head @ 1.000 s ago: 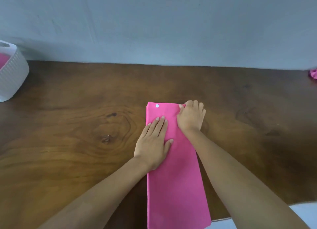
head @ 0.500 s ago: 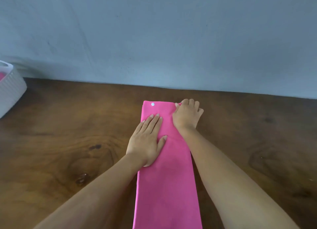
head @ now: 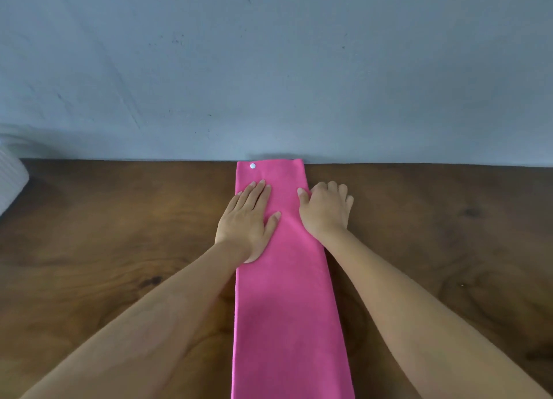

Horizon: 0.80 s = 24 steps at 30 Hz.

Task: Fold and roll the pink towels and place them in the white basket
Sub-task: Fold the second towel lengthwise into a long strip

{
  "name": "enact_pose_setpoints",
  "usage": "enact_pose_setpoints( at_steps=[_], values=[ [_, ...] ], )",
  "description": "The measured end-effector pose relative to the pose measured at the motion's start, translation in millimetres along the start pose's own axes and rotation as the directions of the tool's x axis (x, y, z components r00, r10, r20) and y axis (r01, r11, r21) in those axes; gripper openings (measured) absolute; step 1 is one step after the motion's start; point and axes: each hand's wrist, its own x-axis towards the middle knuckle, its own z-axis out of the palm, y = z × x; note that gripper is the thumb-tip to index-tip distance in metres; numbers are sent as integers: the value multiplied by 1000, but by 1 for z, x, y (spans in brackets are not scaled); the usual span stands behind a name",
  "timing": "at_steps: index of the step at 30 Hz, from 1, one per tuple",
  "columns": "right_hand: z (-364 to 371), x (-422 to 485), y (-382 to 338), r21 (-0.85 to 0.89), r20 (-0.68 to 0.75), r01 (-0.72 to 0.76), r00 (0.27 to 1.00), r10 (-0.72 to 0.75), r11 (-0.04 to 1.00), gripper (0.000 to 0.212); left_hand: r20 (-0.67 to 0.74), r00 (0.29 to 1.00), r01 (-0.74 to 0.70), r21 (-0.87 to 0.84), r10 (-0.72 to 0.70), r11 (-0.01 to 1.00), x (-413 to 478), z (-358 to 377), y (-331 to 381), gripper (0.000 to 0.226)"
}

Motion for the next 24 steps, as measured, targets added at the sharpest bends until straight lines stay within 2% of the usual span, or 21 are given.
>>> enact_pose_setpoints(
  at_steps=[6, 16, 21, 23, 24],
  values=[
    [-13, -80, 18, 20, 15, -22, 1000, 22, 1000, 40, 18, 1000, -6, -15, 6, 1000, 8, -5, -1, 69],
    [-29, -233, 42, -41, -24, -208, 978, 207, 977, 35, 68, 997, -45, -2, 45, 999, 11, -9, -3, 71],
    [-31, -303, 50, -78, -63, -292, 956, 288, 953, 36, 111, 992, -62, 73, 54, 995, 11, -15, 2, 70],
    [-33, -329, 53, -79, -83, -329, 943, 323, 941, 37, 100, 990, -112, 80, 104, 990, 9, -21, 6, 65],
    [-34, -342, 54, -79, -97, -345, 936, 337, 935, 37, 85, 980, -186, 64, 181, 980, 7, -23, 8, 60]
  ],
)
